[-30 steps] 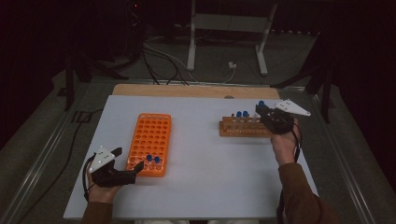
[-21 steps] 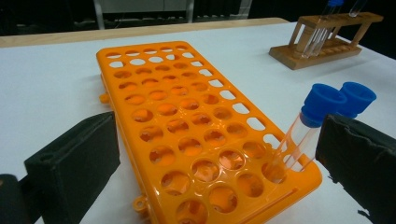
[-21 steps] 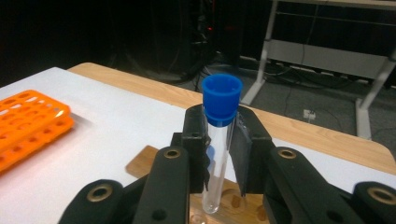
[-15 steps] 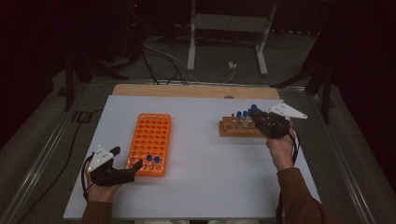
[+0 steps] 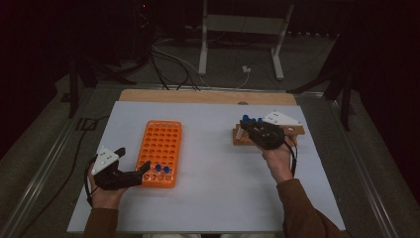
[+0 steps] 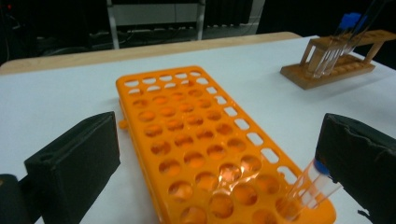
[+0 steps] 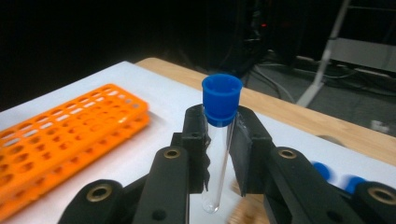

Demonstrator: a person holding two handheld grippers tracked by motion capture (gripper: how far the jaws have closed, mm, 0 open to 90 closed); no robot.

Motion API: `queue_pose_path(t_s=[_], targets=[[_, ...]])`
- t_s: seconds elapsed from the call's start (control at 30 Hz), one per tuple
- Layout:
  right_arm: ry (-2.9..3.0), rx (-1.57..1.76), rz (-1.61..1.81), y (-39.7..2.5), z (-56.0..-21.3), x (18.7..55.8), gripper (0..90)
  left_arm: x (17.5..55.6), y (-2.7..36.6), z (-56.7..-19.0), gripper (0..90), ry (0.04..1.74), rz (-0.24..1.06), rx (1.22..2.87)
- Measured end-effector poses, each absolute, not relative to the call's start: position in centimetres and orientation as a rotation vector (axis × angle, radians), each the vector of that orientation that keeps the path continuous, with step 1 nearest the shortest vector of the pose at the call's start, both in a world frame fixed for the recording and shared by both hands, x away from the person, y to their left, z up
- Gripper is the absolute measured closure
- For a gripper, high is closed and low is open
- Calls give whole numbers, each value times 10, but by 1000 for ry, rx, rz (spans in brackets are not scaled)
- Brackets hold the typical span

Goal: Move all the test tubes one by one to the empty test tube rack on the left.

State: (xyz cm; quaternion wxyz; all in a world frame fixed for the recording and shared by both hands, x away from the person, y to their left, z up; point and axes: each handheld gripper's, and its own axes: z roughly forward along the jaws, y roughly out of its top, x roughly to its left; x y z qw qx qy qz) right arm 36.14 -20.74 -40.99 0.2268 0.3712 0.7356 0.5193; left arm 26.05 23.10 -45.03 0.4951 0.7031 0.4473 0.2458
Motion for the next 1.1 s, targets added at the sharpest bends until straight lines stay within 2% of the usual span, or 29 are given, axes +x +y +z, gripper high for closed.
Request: queue_pose_path(t_s=[0.6,0.93,1.1], targets=[[2212,880,1483,-115,-407,354,769,274,204,-425,15,1001,594,1735],[2285,821,1571,-76,-400,346,769,283,180,-417,38,958,577,1775],[2304,804,1603,-65,-393,343,769,288,172,-416,82,946,564,1782]])
